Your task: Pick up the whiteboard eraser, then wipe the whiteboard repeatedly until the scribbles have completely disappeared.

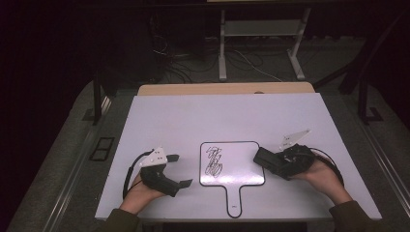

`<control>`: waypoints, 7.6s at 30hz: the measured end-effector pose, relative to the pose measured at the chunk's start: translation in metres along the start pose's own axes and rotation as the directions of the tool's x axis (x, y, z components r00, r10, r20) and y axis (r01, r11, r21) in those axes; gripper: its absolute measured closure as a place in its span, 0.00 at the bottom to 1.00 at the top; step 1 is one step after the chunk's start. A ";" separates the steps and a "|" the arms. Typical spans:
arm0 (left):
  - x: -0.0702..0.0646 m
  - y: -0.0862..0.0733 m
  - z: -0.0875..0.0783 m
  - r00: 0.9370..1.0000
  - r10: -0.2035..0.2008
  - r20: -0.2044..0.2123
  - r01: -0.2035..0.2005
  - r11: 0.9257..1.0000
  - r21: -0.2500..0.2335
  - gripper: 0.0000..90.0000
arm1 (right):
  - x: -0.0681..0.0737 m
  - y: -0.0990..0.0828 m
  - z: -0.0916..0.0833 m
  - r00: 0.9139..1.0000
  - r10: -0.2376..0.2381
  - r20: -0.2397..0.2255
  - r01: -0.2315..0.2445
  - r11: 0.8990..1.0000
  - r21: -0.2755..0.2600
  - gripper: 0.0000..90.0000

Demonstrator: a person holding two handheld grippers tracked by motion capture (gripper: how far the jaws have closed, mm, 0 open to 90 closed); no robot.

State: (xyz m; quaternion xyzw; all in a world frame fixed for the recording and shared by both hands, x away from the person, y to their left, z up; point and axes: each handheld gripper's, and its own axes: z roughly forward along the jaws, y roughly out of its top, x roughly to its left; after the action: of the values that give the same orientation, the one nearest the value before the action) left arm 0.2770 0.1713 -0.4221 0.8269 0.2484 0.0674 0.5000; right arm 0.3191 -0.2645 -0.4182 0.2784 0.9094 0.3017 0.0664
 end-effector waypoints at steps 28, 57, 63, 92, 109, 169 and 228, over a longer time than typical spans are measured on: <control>-0.004 -0.001 0.002 1.000 0.003 0.003 -0.003 1.000 0.001 0.00 | 0.011 0.052 0.010 0.998 -0.060 0.009 0.060 0.998 -0.017 0.43; -0.002 -0.003 0.003 1.000 0.012 -0.006 -0.012 1.000 0.000 0.00 | 0.024 0.122 0.073 0.982 -0.179 0.052 0.174 0.980 0.095 0.43; -0.002 -0.002 0.003 1.000 0.010 -0.004 -0.010 1.000 -0.006 0.00 | 0.022 0.127 0.086 0.979 -0.193 0.060 0.185 0.976 0.115 0.43; -0.002 -0.002 0.002 1.000 0.007 -0.002 -0.007 1.000 -0.007 0.00 | 0.017 0.129 0.099 0.970 -0.219 0.108 0.202 0.968 0.147 0.43; -0.002 -0.002 0.003 1.000 0.009 -0.002 -0.009 1.000 -0.009 0.00 | 0.042 0.134 0.102 0.950 -0.299 0.091 0.281 0.944 0.171 0.43; -0.003 -0.001 0.002 1.000 0.018 -0.002 -0.018 1.000 -0.007 0.00 | 0.053 0.150 0.112 0.944 -0.323 0.062 0.306 0.932 0.196 0.43; -0.004 -0.001 0.003 1.000 0.020 -0.002 -0.020 1.000 -0.004 0.00 | 0.109 0.144 0.107 0.894 -0.445 -0.051 0.445 0.868 0.221 0.43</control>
State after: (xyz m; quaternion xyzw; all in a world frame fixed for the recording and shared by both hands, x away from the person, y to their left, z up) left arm 0.2739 0.1673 -0.4234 0.8282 0.2406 0.0739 0.5007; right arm 0.3254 -0.0548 -0.4150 0.0674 0.9773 0.1725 0.1027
